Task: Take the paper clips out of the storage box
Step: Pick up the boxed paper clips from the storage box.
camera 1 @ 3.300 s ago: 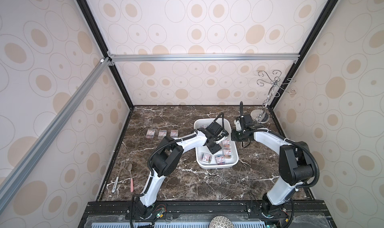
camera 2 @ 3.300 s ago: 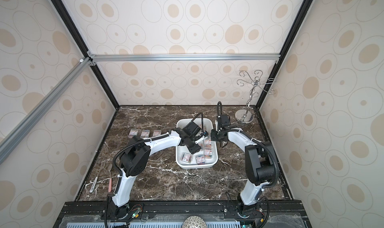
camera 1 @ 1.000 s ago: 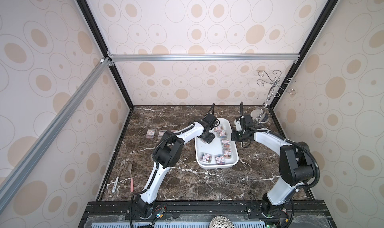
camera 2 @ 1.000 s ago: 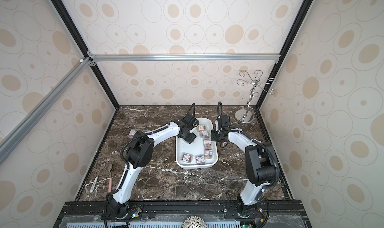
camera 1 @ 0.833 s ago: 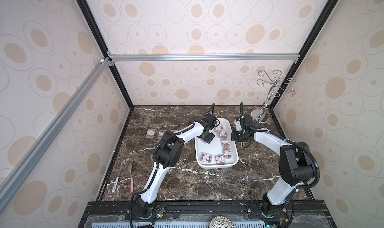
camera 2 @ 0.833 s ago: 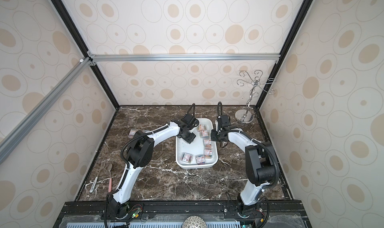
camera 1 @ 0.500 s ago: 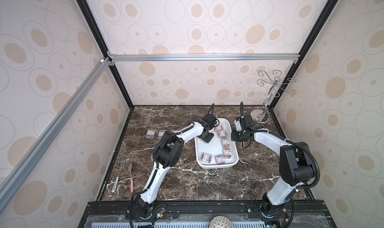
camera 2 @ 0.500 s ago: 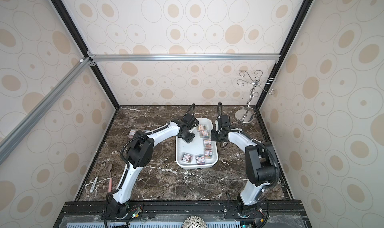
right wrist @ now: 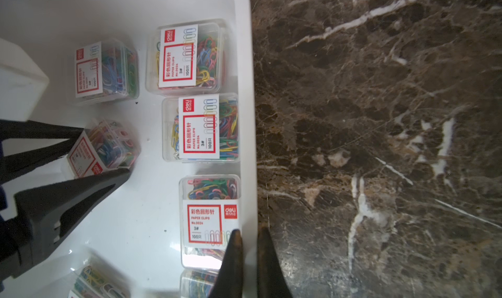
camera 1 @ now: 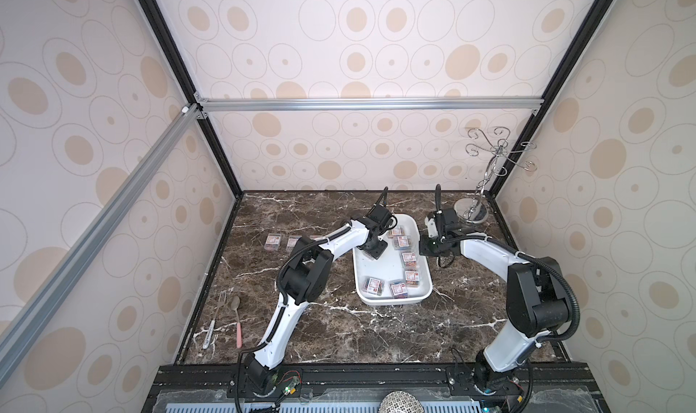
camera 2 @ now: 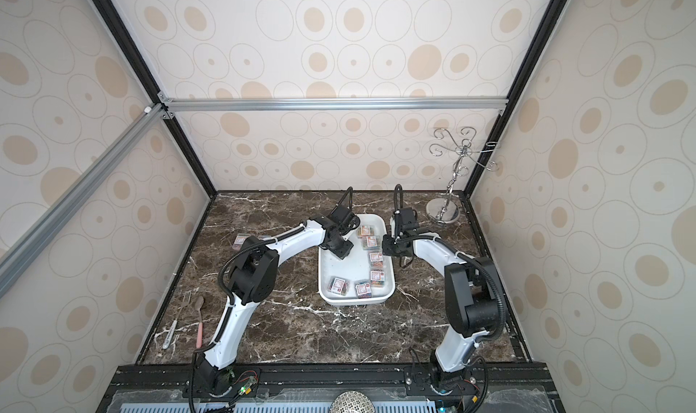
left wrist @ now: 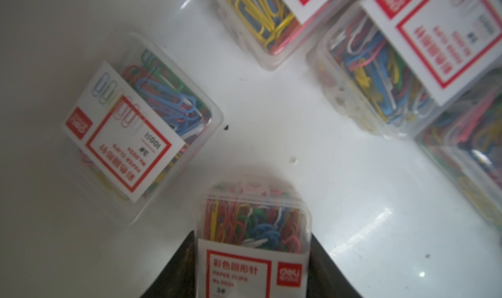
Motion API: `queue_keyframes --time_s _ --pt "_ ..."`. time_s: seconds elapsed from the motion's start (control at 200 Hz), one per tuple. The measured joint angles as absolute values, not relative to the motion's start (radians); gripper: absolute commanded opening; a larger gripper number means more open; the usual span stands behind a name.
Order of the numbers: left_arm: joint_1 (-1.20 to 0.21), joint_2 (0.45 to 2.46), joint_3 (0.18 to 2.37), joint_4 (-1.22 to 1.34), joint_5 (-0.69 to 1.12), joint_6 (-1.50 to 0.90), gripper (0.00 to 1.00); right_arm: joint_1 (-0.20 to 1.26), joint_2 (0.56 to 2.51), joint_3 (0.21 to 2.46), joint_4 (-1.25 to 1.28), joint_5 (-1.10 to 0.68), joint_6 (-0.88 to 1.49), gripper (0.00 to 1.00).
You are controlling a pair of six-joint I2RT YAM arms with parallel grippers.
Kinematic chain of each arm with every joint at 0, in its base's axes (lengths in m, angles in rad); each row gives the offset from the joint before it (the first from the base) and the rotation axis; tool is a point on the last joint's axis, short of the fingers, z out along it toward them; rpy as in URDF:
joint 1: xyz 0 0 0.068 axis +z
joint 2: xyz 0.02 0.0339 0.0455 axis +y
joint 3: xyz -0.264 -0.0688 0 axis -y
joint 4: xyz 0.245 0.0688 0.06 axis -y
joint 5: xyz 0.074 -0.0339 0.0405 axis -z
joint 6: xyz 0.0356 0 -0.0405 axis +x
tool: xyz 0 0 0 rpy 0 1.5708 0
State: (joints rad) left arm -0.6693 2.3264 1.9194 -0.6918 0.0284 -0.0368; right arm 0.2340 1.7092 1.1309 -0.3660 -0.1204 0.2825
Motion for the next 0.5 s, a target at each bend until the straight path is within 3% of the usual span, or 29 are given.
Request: queue_keyframes --time_s 0.5 --pt "-0.669 2.263 1.993 -0.723 0.043 -0.036 0.53 0.234 1.709 1.131 -0.366 -0.12 0.279 0.08"
